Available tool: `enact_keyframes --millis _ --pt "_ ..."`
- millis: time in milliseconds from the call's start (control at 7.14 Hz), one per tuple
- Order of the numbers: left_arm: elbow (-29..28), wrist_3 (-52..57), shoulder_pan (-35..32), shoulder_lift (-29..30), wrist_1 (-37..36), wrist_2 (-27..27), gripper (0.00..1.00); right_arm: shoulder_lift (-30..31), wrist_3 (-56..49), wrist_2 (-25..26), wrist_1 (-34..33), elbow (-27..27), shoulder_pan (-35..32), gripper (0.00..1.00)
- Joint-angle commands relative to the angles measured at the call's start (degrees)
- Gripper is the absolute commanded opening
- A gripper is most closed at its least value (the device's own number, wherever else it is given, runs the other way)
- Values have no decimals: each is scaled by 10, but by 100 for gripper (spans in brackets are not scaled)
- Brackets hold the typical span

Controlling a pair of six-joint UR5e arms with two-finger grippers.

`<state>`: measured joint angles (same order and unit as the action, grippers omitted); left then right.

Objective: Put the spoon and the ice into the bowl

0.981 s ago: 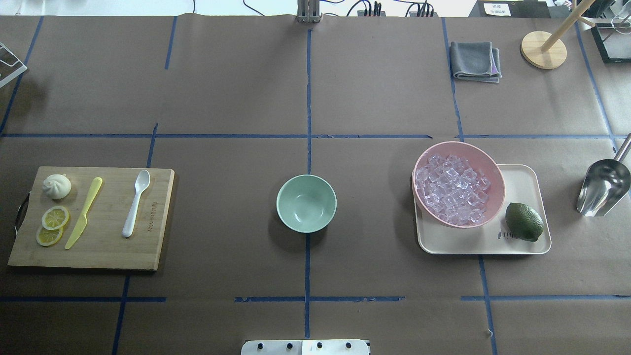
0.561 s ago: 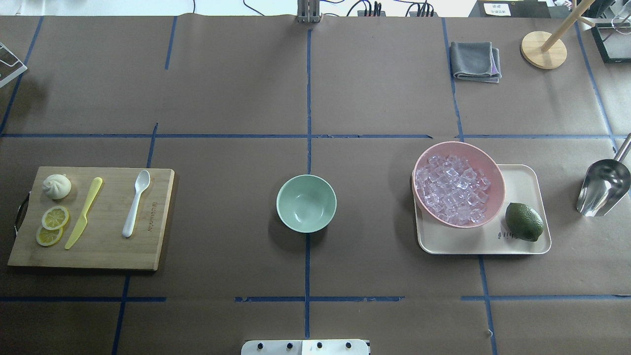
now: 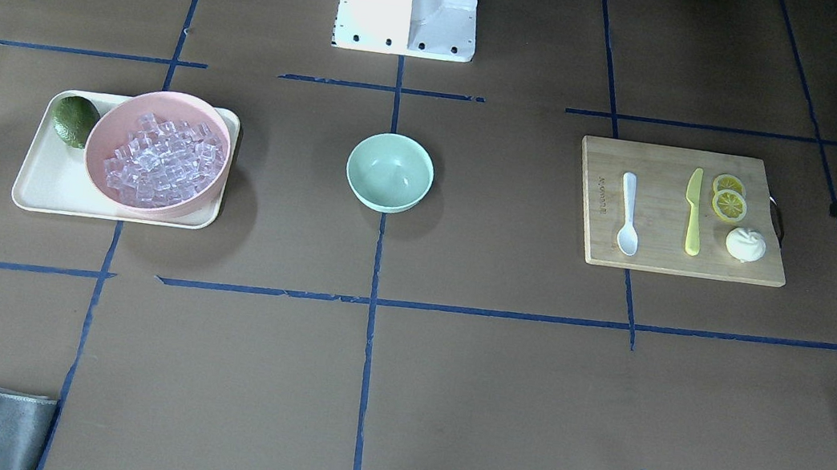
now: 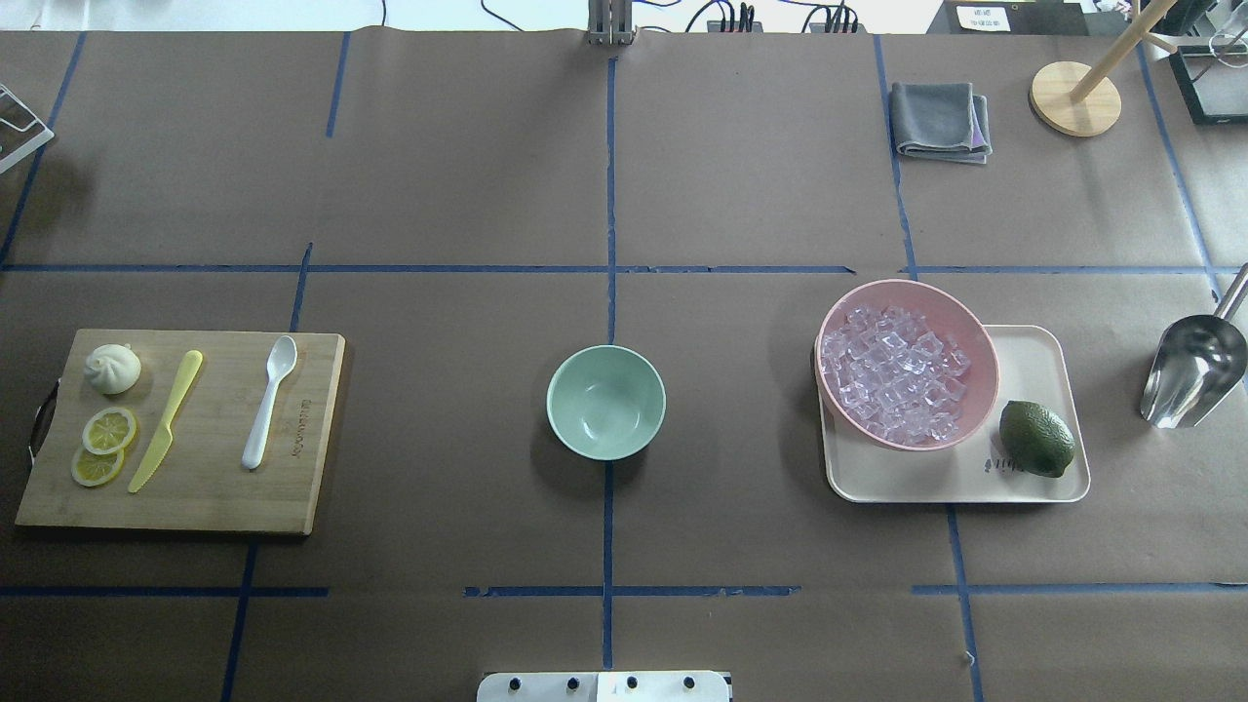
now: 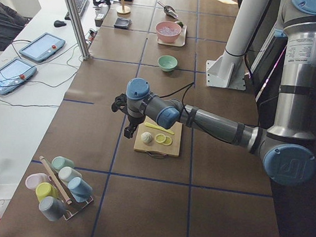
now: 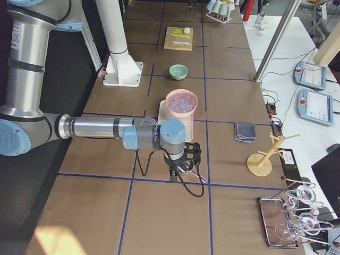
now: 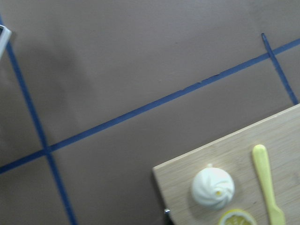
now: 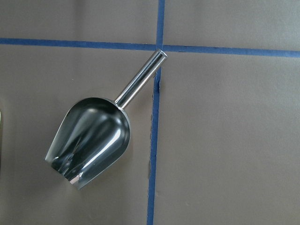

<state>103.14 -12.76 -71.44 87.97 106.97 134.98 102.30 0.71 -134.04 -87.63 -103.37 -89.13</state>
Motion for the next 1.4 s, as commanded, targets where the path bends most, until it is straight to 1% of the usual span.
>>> enact_keyframes --millis 0,140,280,420,701,981,1121,1261 --pt "8 -168 92 3 60 -81 100 0 0 0 0 0 0 100" --pt "8 -242 144 11 89 -95 100 0 0 0 0 0 0 100" --pt "8 -302 188 22 110 -128 100 0 0 0 0 0 0 100" --pt "8 -332 231 26 130 -160 100 0 0 0 0 0 0 100" --pt "6 -366 283 47 127 -201 100 0 0 0 0 0 0 100" --pt "-3 -389 310 61 127 -202 100 0 0 0 0 0 0 100" --pt "-8 -390 327 68 127 -214 100 0 0 0 0 1 0 100" --pt "-9 -392 334 68 126 -227 90 0 -1 0 0 1 0 100"
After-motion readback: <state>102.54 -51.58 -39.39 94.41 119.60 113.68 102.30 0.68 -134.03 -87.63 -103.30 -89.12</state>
